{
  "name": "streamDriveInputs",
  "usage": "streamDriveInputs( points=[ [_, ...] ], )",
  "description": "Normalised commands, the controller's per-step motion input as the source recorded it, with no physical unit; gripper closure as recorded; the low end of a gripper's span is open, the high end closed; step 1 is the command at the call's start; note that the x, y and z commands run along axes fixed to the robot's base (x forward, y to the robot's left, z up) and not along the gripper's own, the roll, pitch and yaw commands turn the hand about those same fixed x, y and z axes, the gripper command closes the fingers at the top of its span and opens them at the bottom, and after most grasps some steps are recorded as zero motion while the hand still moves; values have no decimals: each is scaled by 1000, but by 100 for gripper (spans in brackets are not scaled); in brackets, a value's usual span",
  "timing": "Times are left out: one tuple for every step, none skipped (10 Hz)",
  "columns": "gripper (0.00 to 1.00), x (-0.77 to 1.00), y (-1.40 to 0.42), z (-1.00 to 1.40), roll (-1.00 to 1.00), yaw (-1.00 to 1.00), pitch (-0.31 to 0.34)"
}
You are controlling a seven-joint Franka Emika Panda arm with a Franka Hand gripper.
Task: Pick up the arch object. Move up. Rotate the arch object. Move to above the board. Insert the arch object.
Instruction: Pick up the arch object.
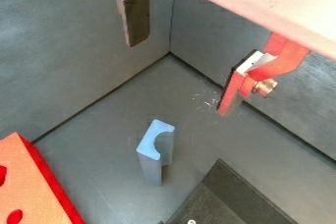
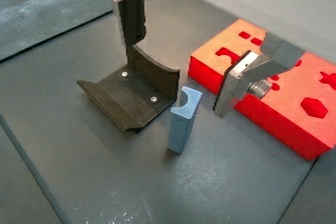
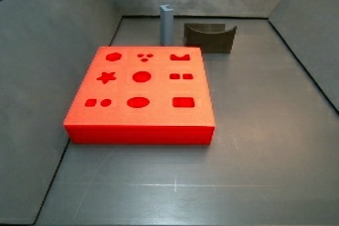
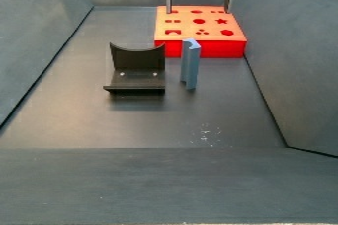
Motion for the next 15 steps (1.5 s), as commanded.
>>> streamDriveInputs(
  points=[
    [0, 0, -11, -23, -3, 0, -11],
    [0, 186, -46, -423, 0, 57, 0],
    [0, 177, -140, -797, 0, 469, 9],
    [0, 26, -217, -943, 0, 786, 0],
    [0, 0, -226, -909, 0, 803, 0],
    [0, 0, -223, -797, 0, 674, 0],
    [0, 0, -54, -543, 20, 223, 0],
    [0, 0, 0, -429, 21, 86, 0],
    [0, 6, -11, -466, 0, 86, 0],
    [0, 83, -54, -509, 0, 214, 1],
    [0, 43, -143, -431, 0, 297, 0],
    [0, 0, -114, -343, 19, 371, 0],
    [0, 0, -40, -240, 44, 329, 0],
    [0, 0, 0, -149, 87, 289, 0],
    [0, 0, -26, -169, 184, 326, 14]
  ],
)
